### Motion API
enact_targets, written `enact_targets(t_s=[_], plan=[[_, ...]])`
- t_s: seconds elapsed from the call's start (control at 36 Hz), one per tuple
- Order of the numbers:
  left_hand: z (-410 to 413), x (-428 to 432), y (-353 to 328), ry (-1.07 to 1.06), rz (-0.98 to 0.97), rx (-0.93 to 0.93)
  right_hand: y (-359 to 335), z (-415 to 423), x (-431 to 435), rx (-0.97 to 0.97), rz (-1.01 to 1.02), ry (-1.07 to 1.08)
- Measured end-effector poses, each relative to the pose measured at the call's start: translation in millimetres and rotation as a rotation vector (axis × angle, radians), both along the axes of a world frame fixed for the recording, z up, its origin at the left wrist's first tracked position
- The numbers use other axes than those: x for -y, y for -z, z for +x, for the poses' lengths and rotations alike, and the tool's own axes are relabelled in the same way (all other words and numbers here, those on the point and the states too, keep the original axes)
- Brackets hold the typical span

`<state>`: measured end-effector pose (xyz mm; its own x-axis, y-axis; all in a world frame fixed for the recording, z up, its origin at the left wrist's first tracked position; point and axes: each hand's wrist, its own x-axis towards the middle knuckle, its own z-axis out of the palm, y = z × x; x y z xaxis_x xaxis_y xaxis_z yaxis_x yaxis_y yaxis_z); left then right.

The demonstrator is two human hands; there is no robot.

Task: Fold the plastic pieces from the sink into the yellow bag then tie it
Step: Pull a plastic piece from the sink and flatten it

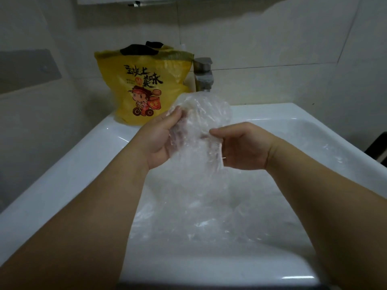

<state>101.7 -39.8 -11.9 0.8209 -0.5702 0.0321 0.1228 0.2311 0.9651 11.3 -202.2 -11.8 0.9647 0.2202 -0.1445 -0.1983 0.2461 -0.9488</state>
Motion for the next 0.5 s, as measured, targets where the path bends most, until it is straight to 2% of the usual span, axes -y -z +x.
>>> enact_targets(t_s=[0.08, 0.22, 0.39, 0.44, 0.5], plan=[[3, 0, 3, -0.074, 0.020, 0.021, 0, 3, 0, 0.034, 0.012, 0.049], [10, 0, 10, -0.321, 0.179, 0.081, 3, 7, -1, 0.039, 0.056, 0.240], [14, -6, 13, -0.473, 0.186, -0.014, 7, 9, -2, 0.069, -0.097, 0.554], [13, -11, 12, -0.396, 0.108, -0.110, 7, 7, 0, 0.065, -0.150, 0.632], [9, -16, 11, -0.235, 0.157, -0.190, 8, 6, 2, 0.058, -0.153, 0.691]])
